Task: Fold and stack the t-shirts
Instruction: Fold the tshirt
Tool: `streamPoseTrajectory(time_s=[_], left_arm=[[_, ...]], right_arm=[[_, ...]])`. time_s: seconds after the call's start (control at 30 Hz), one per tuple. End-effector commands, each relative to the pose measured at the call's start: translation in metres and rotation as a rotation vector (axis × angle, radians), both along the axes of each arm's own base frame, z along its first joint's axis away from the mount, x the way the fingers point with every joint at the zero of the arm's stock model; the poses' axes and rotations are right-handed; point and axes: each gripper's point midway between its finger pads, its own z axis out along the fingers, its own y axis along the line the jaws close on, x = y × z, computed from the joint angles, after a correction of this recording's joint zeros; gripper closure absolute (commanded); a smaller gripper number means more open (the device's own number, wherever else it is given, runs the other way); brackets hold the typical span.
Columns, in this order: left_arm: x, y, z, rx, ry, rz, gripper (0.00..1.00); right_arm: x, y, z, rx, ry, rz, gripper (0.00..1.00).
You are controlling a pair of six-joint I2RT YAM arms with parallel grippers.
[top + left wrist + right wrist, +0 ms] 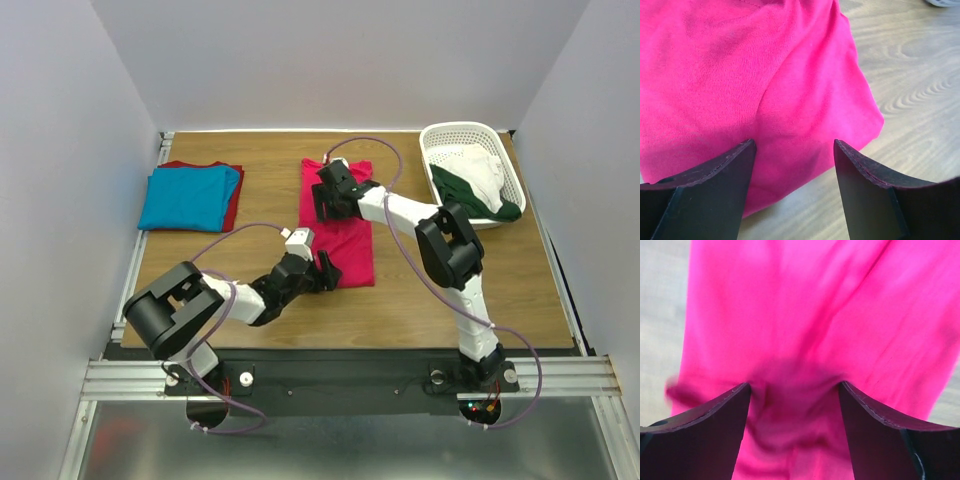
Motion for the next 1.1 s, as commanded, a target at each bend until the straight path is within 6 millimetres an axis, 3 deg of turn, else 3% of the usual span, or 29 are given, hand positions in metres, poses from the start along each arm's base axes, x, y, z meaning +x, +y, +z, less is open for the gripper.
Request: streamPoseTrajectory(time_s=[0.0,0.13,0.27,0.3,0.33,0.4,0.5,0.53,0.6,0.63,0.67,0.7,0.73,0.77,0.83,0.87,0.93,1.07], left_arm=[[-0.042,0.02,-0.043,0.081,0.136,-0.026,0.25],[-0.053,0.02,-0.045,0.076,0.152,-0.034,0.25],[-0.052,0.021,-0.039,0.071,0.134,-0.029,0.25],[-0.048,0.021,-0.032,0.071,0.109,-0.025,0.25],[-0.044,0.018,-0.026,0.081,0.099,-0.025,0.25],[-0.035,0.016,-0.011,0.095,0.063,-0.012,0.24],[-0.017,0.008,0.036,0.085,-0.025,0.008,0.22],[-0.01,0.006,0.066,0.061,-0.075,0.015,0.21],[-0.001,0.013,0.105,0.028,-0.147,0.073,0.18],[0.002,0.017,0.119,0.032,-0.159,0.098,0.15],[0.004,0.022,0.128,0.034,-0.17,0.119,0.14],[0.01,0.032,0.134,0.042,-0.183,0.164,0.13],[0.01,0.039,0.141,0.053,-0.182,0.182,0.12],[0.016,0.05,0.142,0.068,-0.177,0.222,0.11],[0.02,0.064,0.135,0.103,-0.146,0.252,0.11],[0.022,0.07,0.13,0.115,-0.129,0.263,0.11],[0.022,0.081,0.113,0.116,-0.078,0.269,0.12],[0.012,0.083,0.092,0.09,-0.026,0.248,0.13]], right_arm=[[0.04,-0.012,0.023,-0.013,-0.139,-0.189,0.22],[0.049,-0.012,0.036,0.007,-0.177,-0.24,0.2],[0.041,-0.005,0.059,0.076,-0.173,-0.203,0.18],[0.035,-0.007,0.06,0.077,-0.165,-0.194,0.18],[0.031,-0.008,0.077,0.096,-0.18,-0.179,0.17],[0.022,-0.012,0.091,0.108,-0.19,-0.168,0.16],[-0.001,-0.027,0.114,0.12,-0.203,-0.146,0.15],[-0.012,-0.034,0.109,0.11,-0.187,-0.14,0.14],[-0.028,-0.044,0.131,0.14,-0.208,-0.13,0.14],[-0.036,-0.045,0.133,0.151,-0.202,-0.118,0.14],[-0.048,-0.052,0.118,0.136,-0.168,-0.114,0.13],[-0.057,-0.055,0.131,0.166,-0.182,-0.108,0.13],[-0.066,-0.056,0.127,0.176,-0.161,-0.093,0.13],[-0.077,-0.061,0.115,0.176,-0.128,-0.095,0.13],[-0.094,-0.063,0.114,0.211,-0.103,-0.078,0.13],[-0.105,-0.069,0.099,0.208,-0.067,-0.086,0.13],[-0.118,-0.071,0.099,0.239,-0.055,-0.08,0.13],[-0.145,-0.078,0.078,0.281,0.01,-0.086,0.13]])
